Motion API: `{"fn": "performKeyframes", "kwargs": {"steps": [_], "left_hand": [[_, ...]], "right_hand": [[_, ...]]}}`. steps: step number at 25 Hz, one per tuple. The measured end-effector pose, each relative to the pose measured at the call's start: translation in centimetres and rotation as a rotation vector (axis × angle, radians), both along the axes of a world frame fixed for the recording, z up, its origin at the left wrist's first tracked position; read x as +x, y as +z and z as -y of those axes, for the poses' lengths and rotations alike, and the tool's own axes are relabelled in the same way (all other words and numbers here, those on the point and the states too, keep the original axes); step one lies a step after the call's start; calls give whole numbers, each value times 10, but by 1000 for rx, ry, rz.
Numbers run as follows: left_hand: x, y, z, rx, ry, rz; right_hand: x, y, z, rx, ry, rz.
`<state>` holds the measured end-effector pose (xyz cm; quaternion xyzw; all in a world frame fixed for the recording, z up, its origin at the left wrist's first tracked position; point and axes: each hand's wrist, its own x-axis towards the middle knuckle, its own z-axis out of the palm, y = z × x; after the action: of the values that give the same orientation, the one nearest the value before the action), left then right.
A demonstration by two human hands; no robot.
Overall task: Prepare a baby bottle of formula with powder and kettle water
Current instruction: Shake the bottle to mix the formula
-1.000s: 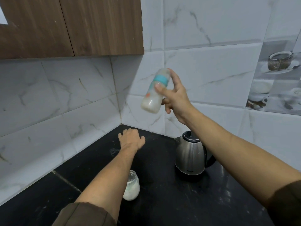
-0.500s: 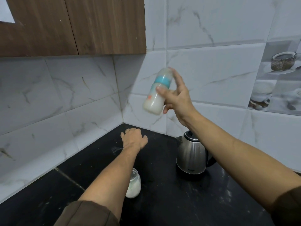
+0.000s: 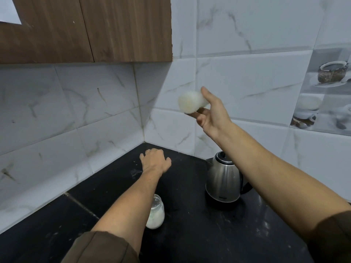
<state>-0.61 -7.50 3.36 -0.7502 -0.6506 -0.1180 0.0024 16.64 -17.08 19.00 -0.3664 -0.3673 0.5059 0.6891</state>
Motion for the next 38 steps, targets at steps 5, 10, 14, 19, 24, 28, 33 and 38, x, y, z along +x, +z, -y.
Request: {"fn": "performKeyframes", "kwargs": {"steps": [5,10,14,19,24,28,33,38], "left_hand": [[2,1,0,-2,-15,5],[0,2,0,-5,-4,0],[1,3,1,-8,-13,17],[-3,4,-1,-5,8,3],[7,6,-5,-15,-7,25],[4,5,-5,7,-6,12],[2,5,-8,-10,-6,11],[4,4,-8,8,-6,-4]], "right_hand": [[-6,-1,11,109,123,233],[-1,10,-4,67,-54,-79],[-9,2,12,205,159,324],[1,11,-6,53,-15,-79],[-8,2,5,151,147,384],[2,6,-17,49,-128,-42],[-10,0,7,182,68,304],[1,12,-6,168,-188,-40]]}}
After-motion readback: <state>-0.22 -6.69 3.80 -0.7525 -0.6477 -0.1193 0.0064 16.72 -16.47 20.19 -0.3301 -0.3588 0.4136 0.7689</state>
